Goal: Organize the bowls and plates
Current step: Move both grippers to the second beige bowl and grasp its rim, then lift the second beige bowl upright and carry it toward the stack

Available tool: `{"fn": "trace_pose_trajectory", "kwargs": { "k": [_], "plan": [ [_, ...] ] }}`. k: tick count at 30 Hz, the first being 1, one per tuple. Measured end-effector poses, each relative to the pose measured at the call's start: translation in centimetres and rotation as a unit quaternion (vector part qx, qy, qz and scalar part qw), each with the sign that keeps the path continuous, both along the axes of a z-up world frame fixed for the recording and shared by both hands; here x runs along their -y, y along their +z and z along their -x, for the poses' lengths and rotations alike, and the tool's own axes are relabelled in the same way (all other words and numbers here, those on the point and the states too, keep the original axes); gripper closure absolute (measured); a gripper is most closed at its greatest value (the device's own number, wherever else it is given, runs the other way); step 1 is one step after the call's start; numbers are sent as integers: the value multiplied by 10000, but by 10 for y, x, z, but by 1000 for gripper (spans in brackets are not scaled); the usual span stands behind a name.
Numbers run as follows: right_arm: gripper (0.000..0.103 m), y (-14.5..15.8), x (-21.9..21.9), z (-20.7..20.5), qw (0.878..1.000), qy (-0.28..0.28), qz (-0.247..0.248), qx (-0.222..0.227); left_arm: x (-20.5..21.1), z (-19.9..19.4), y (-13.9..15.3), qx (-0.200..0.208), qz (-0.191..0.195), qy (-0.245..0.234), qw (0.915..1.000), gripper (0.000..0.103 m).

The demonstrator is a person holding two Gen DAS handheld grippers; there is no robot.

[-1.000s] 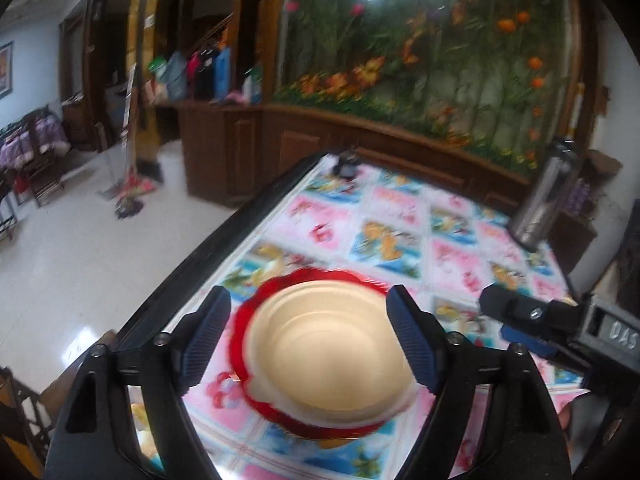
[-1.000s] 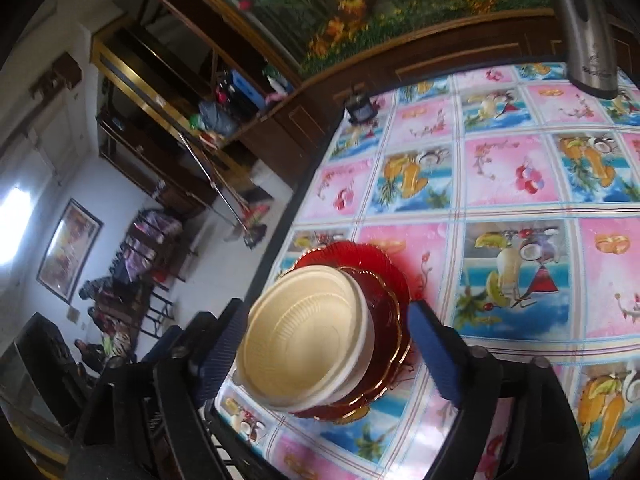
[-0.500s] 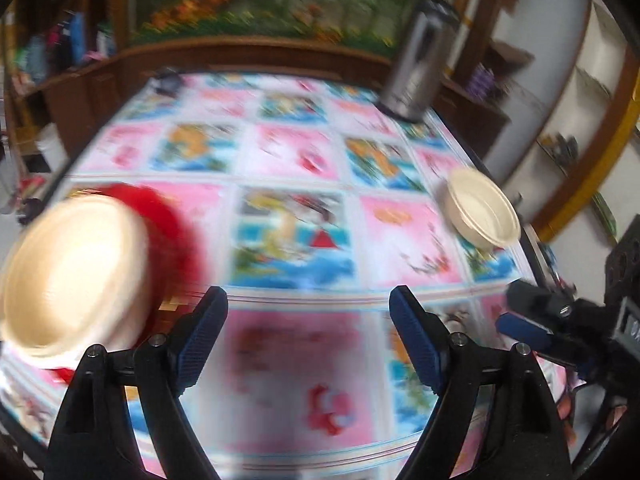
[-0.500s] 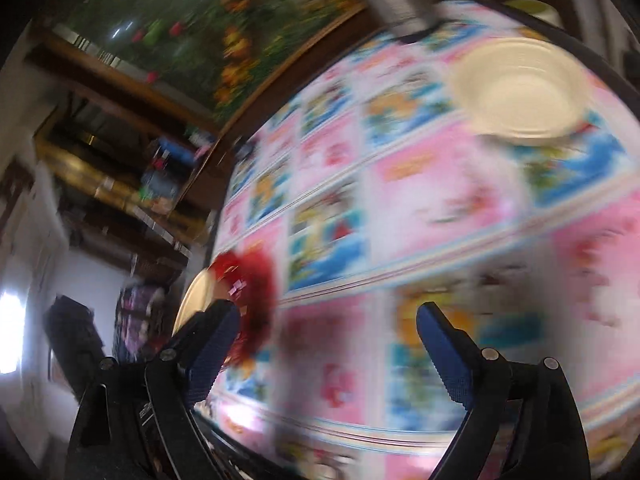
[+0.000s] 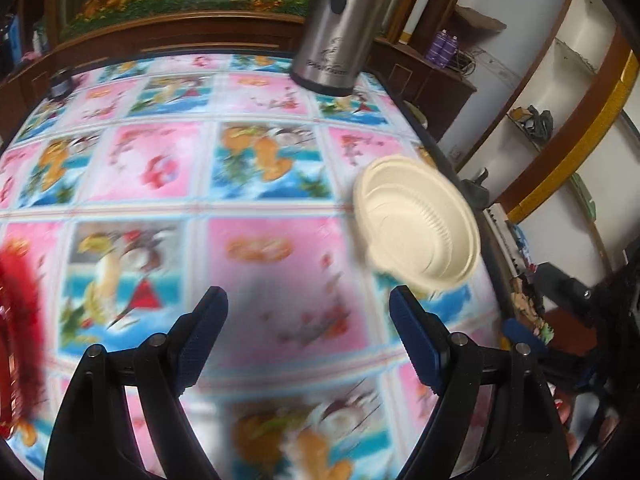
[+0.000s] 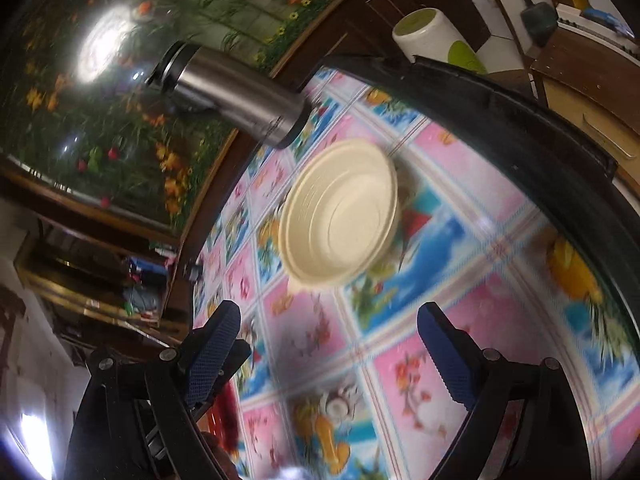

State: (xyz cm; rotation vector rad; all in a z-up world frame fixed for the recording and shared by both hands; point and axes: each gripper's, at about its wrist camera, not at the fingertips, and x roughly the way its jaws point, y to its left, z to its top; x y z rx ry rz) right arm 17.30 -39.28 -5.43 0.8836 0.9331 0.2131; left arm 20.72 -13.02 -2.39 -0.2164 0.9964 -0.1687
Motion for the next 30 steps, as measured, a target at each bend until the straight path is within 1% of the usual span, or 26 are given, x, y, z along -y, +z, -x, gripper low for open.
{"fn": "trace_pose_trajectory", "kwargs": {
  "k": [4,8,14,16,17,18,19,20,21,22,23,25,28,30],
  "plan": [
    [14,-6,8,-21,9999,-118,-50,-56,22,-25,0,99,-90,-85,9999,20],
    [32,-19,14,-39,9996,-202,-46,-205,35,-46,-8,17,-107,-53,9999,20],
    [33,-31,17,-56,9991,-257,85,-317,47,-65,-22,-21,-305,-17,9995,20],
    [34,-35,15,-62,9988,-258,170,-377,49,-69,-28,-52,-441,27,9990,22],
    [37,-38,14,-65,9987,-236,196,-409,50,-70,-31,-66,-493,39,9988,38],
    [39,-40,13,-66,9986,-233,223,-425,51,-71,-33,-81,-573,20,9983,64],
    [50,-42,11,-69,9982,-219,325,-454,54,-72,-37,-137,-795,-36,9967,78],
    [77,-43,9,-70,9977,-177,427,-491,55,-72,-39,-160,-804,-105,9966,91],
    [84,-45,6,-72,9969,-79,551,-555,56,-70,-39,-161,-808,-146,9965,91],
    [92,-47,2,-74,9972,81,501,-551,56,-66,-37,-98,-863,-146,9961,91],
    [93,-47,-2,-73,9969,128,536,-556,54,-64,-37,-103,-875,-125,9960,91],
    [93,-43,-10,-69,9961,166,716,-498,47,-59,-35,-156,-765,-83,9969,91],
    [93,-40,-18,-62,9961,252,730,-421,39,-47,-32,-120,-842,-53,9964,91],
    [93,-39,-25,-58,9959,315,742,-415,32,-40,-29,-114,-811,-17,9966,91]
  ]
}}
